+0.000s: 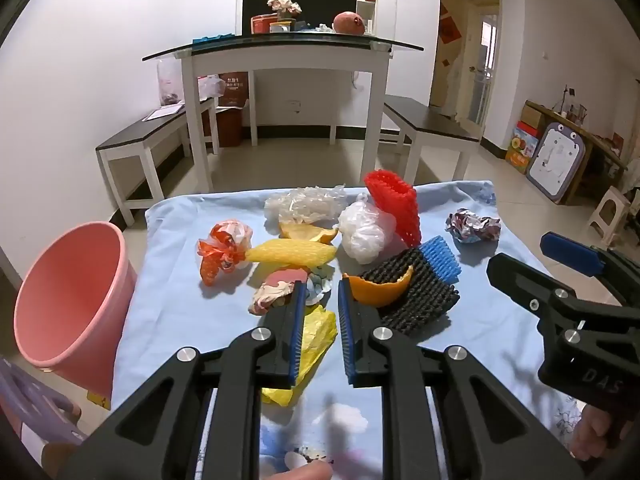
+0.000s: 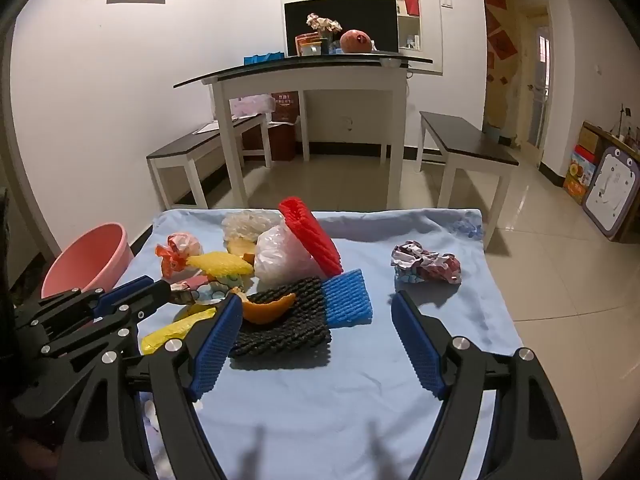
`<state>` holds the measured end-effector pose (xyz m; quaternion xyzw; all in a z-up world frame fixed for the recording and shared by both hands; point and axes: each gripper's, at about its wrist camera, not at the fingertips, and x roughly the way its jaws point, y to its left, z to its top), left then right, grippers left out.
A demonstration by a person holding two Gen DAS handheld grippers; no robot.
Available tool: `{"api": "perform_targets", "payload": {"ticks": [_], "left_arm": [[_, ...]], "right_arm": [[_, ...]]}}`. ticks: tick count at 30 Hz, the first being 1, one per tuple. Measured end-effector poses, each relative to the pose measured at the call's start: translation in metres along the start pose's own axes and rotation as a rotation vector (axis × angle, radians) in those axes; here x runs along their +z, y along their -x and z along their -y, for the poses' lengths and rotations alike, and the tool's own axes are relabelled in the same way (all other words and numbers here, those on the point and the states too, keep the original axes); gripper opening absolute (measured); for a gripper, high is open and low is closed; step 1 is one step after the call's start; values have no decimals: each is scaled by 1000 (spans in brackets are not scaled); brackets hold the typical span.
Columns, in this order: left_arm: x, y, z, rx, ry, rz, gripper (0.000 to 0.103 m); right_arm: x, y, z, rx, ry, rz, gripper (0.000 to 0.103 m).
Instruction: Collect trash
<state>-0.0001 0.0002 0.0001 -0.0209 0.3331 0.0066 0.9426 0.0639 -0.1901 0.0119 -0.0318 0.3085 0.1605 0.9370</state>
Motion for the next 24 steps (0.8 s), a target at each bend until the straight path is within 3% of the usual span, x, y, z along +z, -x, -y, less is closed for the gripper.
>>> {"api": "perform_targets", "payload": {"ticks": [24], "left_arm": [[2, 6, -8, 19, 9, 10, 17]], "right_arm": [[0, 5, -7, 10, 5, 17, 76]]}}
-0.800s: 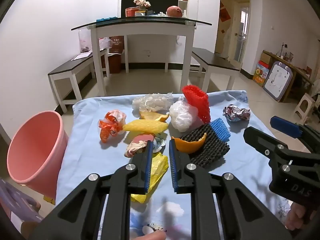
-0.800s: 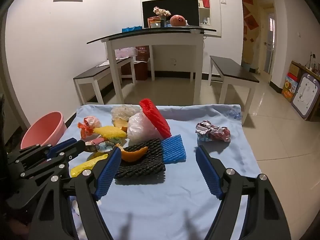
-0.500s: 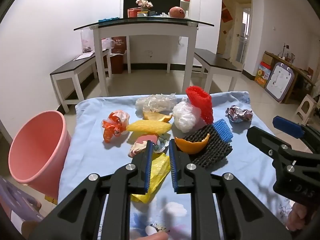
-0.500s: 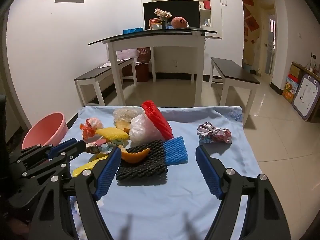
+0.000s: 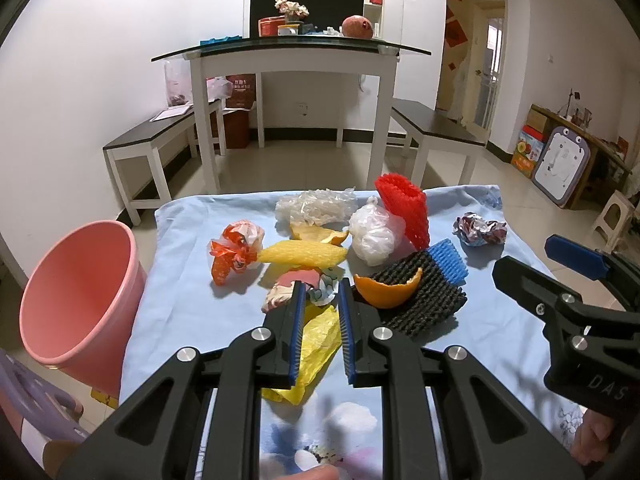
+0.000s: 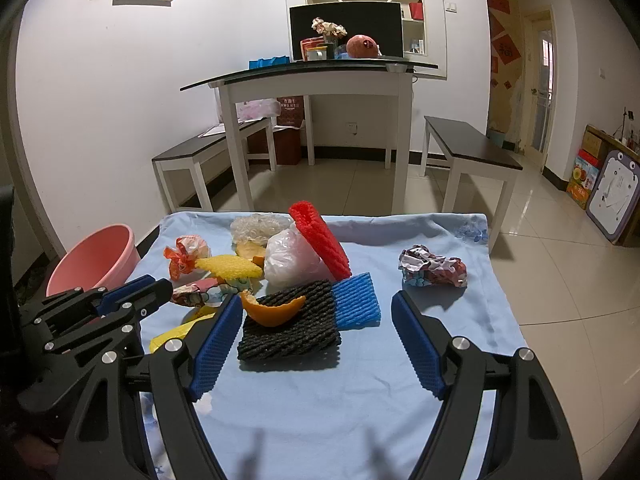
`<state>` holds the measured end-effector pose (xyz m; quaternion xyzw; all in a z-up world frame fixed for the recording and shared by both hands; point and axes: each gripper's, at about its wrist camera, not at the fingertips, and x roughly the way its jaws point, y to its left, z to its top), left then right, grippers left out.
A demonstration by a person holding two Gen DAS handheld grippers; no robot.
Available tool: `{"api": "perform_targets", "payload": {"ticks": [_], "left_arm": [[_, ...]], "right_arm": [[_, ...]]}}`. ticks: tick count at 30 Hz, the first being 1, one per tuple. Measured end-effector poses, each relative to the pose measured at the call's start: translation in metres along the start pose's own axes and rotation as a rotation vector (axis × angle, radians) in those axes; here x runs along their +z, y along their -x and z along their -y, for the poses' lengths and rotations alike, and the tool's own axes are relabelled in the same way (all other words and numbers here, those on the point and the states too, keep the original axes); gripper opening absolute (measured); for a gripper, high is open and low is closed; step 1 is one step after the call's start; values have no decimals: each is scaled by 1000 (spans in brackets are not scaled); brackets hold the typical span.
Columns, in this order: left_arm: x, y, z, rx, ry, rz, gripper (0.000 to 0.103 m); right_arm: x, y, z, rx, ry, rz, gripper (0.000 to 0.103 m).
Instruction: Collect trash
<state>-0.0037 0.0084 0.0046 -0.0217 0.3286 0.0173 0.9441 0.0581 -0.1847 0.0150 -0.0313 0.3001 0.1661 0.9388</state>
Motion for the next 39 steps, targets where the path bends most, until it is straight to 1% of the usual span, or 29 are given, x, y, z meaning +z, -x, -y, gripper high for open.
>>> {"api": "perform_targets", "payload": {"ticks": [39], "left_arm": [[0, 0, 0, 4, -4, 2, 17]], "right_arm": [[2, 4, -4, 19, 8, 11, 76]]}}
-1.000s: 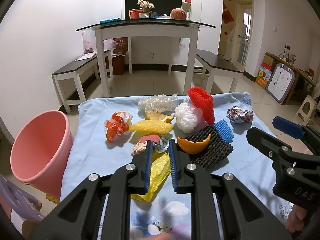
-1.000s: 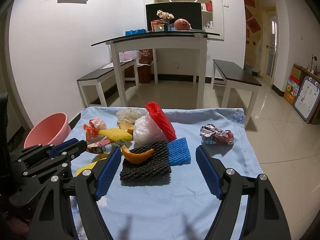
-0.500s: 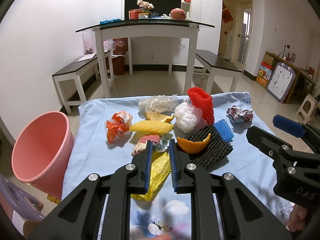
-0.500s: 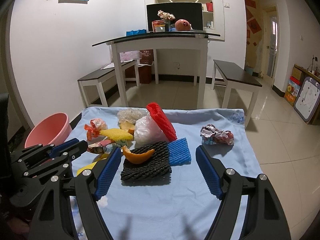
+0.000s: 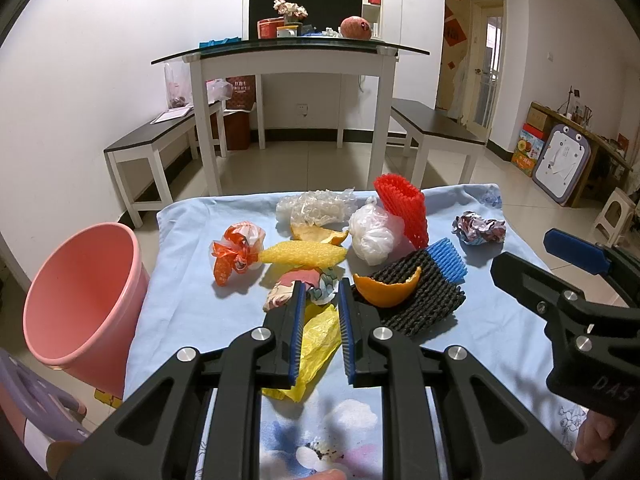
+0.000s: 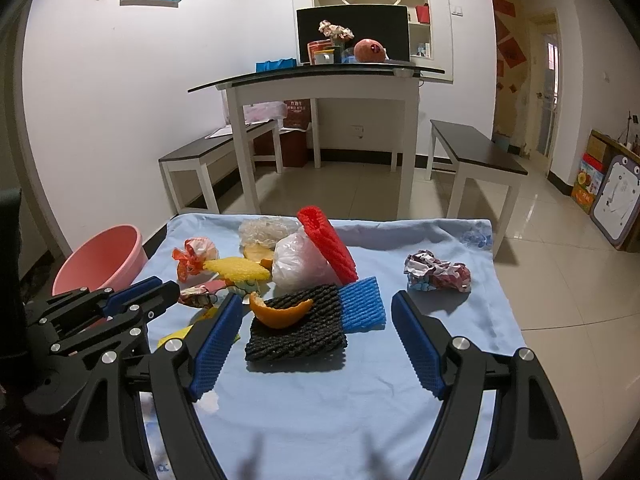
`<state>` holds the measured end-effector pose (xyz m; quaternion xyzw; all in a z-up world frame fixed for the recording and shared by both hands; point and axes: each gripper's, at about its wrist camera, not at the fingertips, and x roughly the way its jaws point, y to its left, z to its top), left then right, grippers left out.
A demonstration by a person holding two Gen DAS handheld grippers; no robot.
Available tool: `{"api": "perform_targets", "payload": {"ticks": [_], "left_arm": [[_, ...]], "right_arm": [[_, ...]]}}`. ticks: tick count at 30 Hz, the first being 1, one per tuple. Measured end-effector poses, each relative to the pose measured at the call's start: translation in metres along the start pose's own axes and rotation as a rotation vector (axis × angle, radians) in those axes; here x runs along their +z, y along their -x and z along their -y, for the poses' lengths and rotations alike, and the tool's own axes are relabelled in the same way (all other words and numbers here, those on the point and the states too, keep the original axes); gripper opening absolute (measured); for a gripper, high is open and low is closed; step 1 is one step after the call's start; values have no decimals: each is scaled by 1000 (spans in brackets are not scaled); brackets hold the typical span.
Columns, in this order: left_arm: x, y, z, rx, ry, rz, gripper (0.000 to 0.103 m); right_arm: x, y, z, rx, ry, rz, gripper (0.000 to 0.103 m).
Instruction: Collect trash
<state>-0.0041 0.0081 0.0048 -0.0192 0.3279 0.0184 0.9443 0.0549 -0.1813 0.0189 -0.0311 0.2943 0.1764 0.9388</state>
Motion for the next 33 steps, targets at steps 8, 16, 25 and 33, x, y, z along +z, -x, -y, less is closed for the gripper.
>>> {"api": "perform_targets", "payload": {"ticks": [8, 16, 25, 33], "left_arm": [[0, 0, 0, 0, 0, 0, 17], [-1, 1, -1, 1, -1, -3, 17], [-4, 0, -2, -1, 3, -11, 17], [-8, -14, -10, 5, 19, -39, 17]], "right_arm": [[0, -1, 0, -1, -1, 1, 76], [0, -1, -1, -2, 1, 0, 76], [-1, -4, -2, 0, -2, -1, 74], [0, -13, 3, 13, -10, -1, 73]]}}
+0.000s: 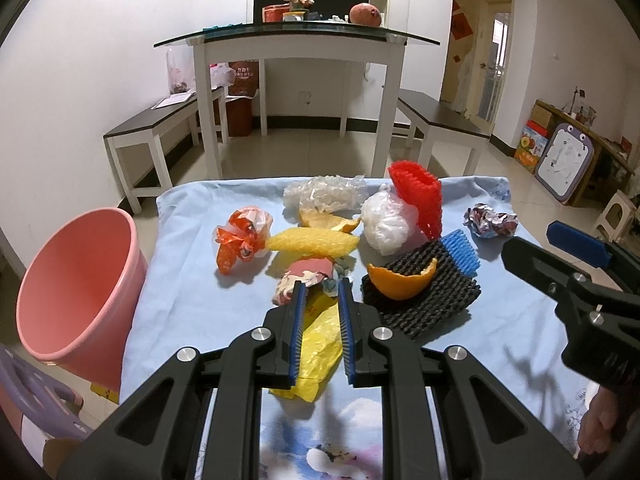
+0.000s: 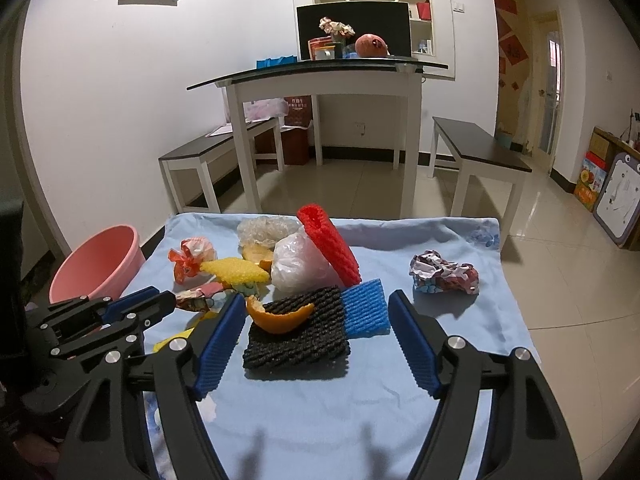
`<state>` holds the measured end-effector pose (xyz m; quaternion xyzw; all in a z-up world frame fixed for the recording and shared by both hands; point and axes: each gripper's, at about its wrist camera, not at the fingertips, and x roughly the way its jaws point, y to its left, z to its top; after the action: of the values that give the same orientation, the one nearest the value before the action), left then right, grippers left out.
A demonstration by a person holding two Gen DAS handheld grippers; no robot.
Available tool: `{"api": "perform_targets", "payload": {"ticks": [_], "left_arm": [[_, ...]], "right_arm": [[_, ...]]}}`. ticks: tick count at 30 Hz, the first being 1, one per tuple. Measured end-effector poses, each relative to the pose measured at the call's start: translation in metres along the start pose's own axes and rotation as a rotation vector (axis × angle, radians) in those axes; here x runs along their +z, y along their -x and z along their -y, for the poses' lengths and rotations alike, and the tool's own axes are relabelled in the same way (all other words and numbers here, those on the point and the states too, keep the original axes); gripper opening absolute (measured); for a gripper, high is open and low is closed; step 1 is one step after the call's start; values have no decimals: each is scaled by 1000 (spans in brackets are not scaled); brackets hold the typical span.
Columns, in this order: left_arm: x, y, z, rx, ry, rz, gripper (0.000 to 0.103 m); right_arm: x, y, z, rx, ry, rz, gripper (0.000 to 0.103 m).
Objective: Collect trash
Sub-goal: 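Grasp the red mesh net with the right gripper while the left gripper grasps the orange-white wrapper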
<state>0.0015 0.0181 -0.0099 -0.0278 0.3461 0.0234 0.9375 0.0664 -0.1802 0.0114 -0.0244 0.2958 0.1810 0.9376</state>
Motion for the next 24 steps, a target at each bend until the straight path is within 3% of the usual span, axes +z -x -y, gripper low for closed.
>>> {"api": "perform_targets", "payload": {"ticks": [14, 24], "left_arm": [[18, -6, -52, 23, 118, 15, 17], [41, -49, -72, 30, 169, -62, 17]], "right_arm": [[17, -39, 16, 46, -24, -25, 69], [39, -74, 16, 70, 10, -31, 69]]}}
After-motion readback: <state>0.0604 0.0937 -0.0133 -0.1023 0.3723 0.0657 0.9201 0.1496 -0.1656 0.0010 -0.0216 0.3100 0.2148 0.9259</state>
